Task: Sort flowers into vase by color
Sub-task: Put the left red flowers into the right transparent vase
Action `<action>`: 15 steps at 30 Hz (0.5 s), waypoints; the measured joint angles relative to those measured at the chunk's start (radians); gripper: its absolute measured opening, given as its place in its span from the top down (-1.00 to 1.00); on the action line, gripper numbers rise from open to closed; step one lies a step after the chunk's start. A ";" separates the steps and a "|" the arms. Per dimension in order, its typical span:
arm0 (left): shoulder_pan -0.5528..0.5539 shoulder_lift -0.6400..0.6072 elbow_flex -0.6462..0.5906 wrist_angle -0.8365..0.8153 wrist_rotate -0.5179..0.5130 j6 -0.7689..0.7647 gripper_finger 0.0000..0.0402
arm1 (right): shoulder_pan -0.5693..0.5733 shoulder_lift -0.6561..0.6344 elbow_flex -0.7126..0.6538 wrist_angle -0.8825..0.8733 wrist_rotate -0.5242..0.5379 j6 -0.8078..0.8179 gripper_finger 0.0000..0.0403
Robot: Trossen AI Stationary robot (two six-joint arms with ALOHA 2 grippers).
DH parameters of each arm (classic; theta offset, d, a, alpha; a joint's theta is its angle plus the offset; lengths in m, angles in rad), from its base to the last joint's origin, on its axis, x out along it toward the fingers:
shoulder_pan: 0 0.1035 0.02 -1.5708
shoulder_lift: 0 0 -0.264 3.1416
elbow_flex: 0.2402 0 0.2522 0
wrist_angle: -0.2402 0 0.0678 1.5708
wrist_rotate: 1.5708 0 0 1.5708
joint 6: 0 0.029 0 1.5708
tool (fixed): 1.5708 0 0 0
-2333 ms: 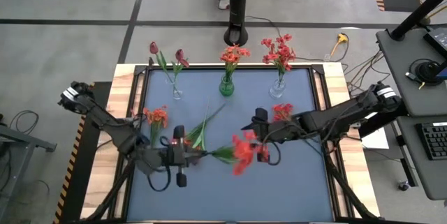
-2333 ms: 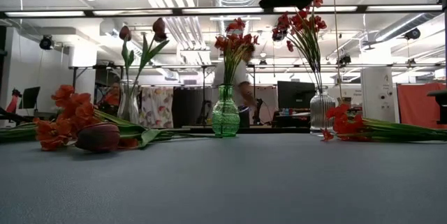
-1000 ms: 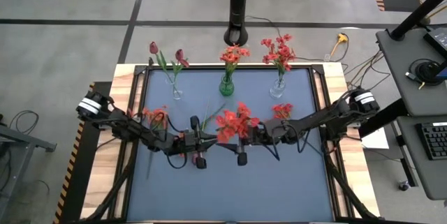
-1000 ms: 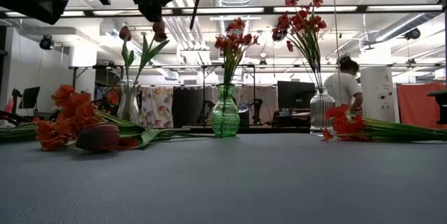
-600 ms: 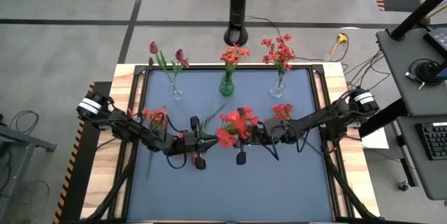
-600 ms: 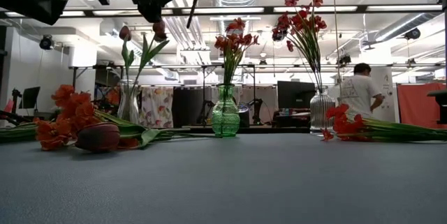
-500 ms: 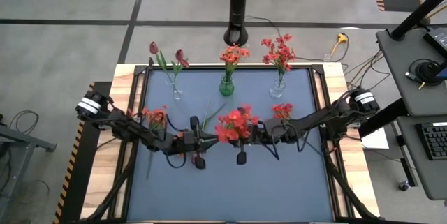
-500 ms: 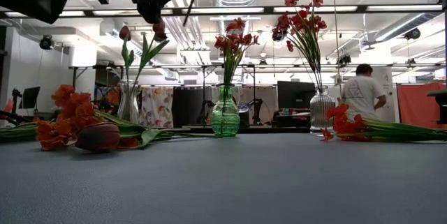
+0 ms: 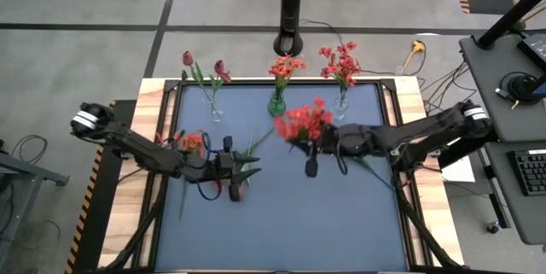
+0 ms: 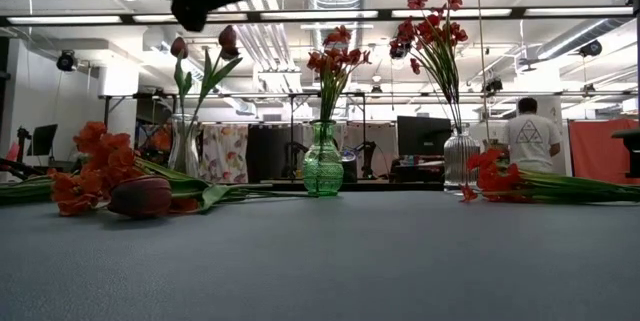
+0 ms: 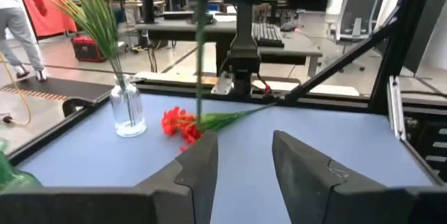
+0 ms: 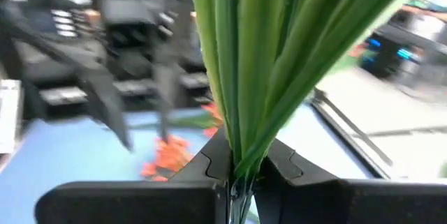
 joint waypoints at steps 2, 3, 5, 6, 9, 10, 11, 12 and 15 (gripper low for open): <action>-0.001 -0.052 0.001 -0.037 0.000 0.000 0.39 | -0.028 -0.050 0.000 -0.099 0.038 0.009 0.86; -0.001 -0.079 0.002 -0.064 0.000 0.000 0.39 | -0.045 -0.072 0.000 -0.140 0.056 0.017 0.86; -0.001 -0.130 0.002 -0.125 -0.006 0.000 0.39 | -0.078 -0.114 -0.003 -0.218 0.084 0.034 0.86; -0.001 -0.155 0.002 -0.157 -0.018 0.000 0.39 | -0.097 -0.133 -0.008 -0.245 0.088 0.043 0.86; -0.002 -0.227 0.002 -0.270 -0.059 -0.010 0.39 | -0.143 -0.190 -0.031 -0.286 0.089 0.051 0.86; -0.002 -0.249 0.002 -0.312 -0.070 -0.014 0.39 | -0.158 -0.209 -0.042 -0.289 0.089 0.052 0.86; -0.002 -0.270 0.002 -0.344 -0.072 -0.016 0.39 | -0.171 -0.226 -0.052 -0.291 0.089 0.053 0.86; -0.002 -0.288 0.002 -0.364 -0.073 -0.017 0.39 | -0.184 -0.243 -0.062 -0.293 0.089 0.056 0.86; -0.002 -0.343 0.002 -0.417 -0.073 -0.017 0.39 | -0.222 -0.288 -0.087 -0.297 0.112 0.068 0.86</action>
